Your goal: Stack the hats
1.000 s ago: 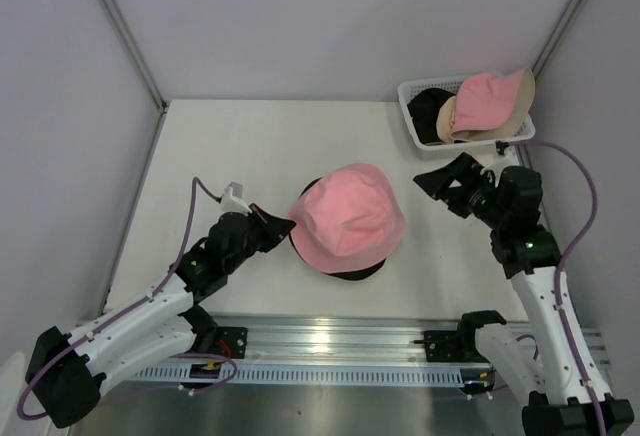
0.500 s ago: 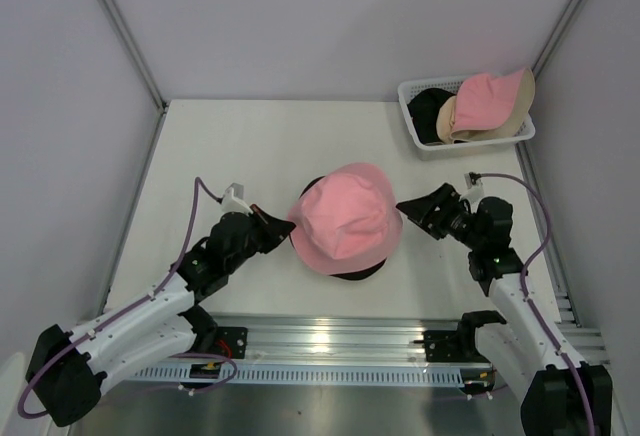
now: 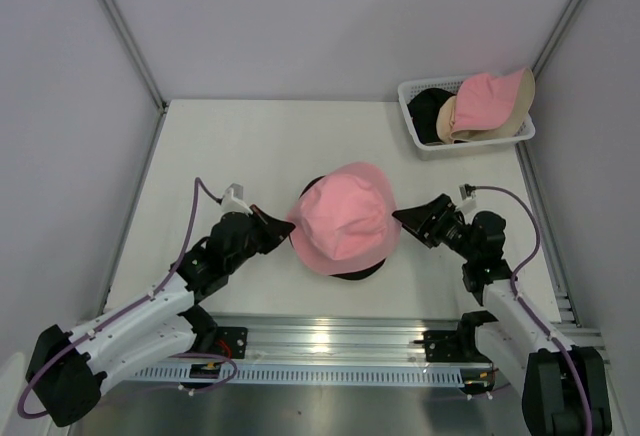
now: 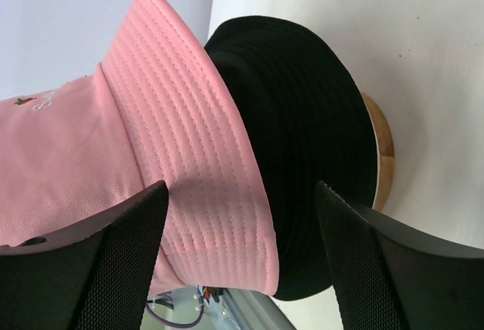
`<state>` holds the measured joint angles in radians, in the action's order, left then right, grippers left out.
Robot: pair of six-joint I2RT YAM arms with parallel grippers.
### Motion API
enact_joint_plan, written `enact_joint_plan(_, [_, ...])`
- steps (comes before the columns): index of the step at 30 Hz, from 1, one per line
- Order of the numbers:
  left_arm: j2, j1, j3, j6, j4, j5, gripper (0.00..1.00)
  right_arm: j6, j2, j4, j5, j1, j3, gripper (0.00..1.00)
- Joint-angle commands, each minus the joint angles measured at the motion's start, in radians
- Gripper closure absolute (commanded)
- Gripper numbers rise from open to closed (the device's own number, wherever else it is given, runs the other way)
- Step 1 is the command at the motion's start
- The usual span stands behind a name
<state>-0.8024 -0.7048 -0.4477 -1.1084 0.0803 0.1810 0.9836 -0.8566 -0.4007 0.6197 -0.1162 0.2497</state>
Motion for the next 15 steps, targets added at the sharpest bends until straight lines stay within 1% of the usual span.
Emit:
enact_joint_plan(1, [-0.003,-0.004,-0.066,0.015,0.067,0.034,0.99,0.023,-0.047,-0.219,0.035,-0.011,-0.027,0.18])
enact_joint_plan(3, [-0.02,-0.004,-0.1,0.022,0.111,0.038,0.99,0.026,-0.085,-0.262,0.04,-0.011,-0.017,0.18])
enact_joint_plan(5, [-0.034,-0.002,-0.138,0.033,0.166,0.047,0.99,-0.009,-0.116,-0.228,0.023,-0.004,0.014,0.15])
enact_joint_plan(6, [-0.046,-0.001,-0.173,0.038,0.182,0.052,0.99,-0.023,-0.127,-0.221,0.012,0.001,0.051,0.11])
enact_joint_plan(9, [-0.073,0.034,-0.212,0.082,0.226,0.04,0.99,-0.068,-0.189,-0.185,0.017,0.019,0.12,0.06])
enact_joint_plan(10, [-0.081,0.065,-0.229,0.103,0.236,0.034,0.99,-0.075,-0.206,-0.173,0.021,0.021,0.173,0.05])
enact_joint_plan(12, [-0.098,0.102,-0.255,0.137,0.243,-0.009,0.99,-0.057,-0.246,-0.182,0.034,0.038,0.209,0.02])
enact_joint_plan(13, [-0.122,0.137,-0.275,0.163,0.248,-0.024,0.99,-0.039,-0.255,-0.197,0.034,0.044,0.224,0.01])
enact_joint_plan(15, [-0.171,0.18,-0.31,0.203,0.265,-0.066,0.99,0.035,-0.28,-0.294,0.043,0.052,0.223,0.0])
